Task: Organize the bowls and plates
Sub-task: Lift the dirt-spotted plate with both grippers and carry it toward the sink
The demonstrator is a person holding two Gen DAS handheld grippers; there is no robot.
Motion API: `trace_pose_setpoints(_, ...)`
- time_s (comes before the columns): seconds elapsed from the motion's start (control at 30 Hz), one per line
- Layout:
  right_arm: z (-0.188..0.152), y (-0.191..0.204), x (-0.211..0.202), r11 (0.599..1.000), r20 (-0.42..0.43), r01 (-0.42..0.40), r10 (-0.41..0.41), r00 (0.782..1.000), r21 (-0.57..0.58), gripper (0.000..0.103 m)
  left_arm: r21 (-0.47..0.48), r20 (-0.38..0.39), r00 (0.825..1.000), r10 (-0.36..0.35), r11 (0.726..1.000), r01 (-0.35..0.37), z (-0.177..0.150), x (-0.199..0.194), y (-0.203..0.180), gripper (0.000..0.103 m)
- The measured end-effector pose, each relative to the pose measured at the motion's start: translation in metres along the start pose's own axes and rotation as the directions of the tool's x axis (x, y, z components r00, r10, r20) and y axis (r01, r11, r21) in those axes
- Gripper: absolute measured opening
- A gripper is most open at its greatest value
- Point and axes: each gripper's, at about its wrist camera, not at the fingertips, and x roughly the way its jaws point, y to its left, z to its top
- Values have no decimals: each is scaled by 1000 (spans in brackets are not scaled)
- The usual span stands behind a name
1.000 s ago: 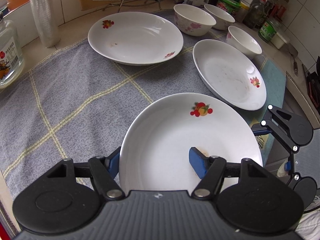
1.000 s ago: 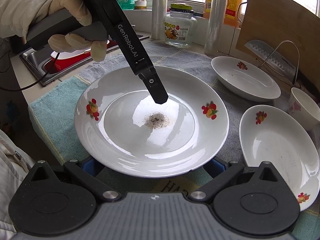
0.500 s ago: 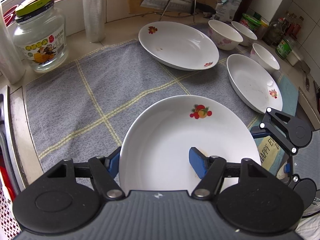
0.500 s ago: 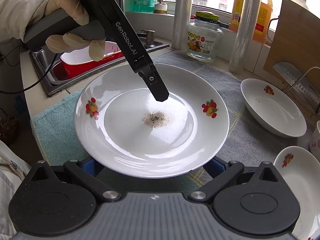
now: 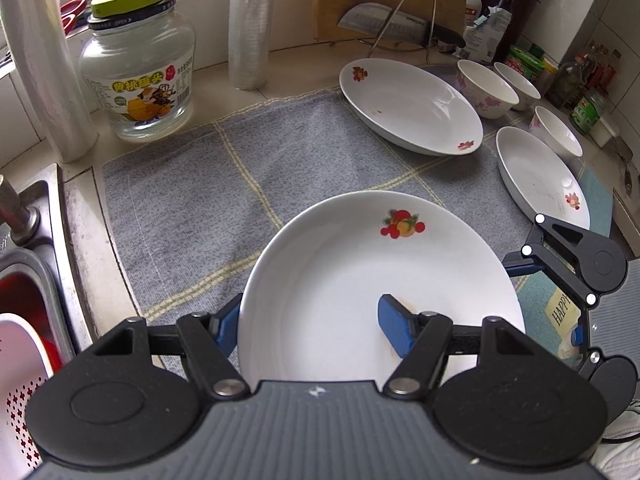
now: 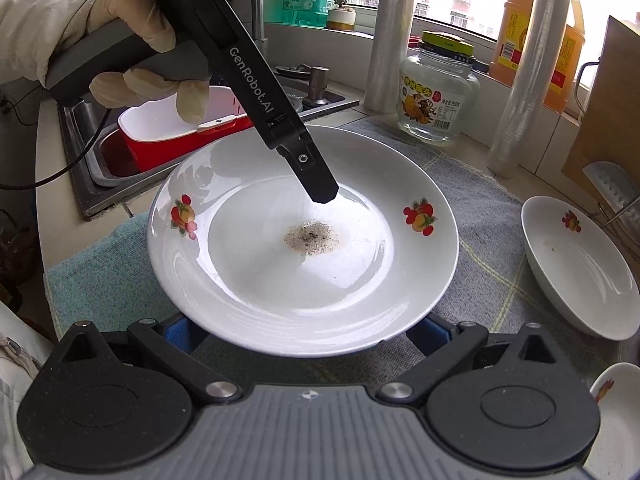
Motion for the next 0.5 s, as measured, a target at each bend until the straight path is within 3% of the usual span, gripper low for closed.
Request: trace_pose_setpoints(0.5, 18, -8, 32, 1000, -25, 27, -27, 999, 6, 103, 1, 29, 1000, 1, 1000, -1, 11, 18, 32, 68)
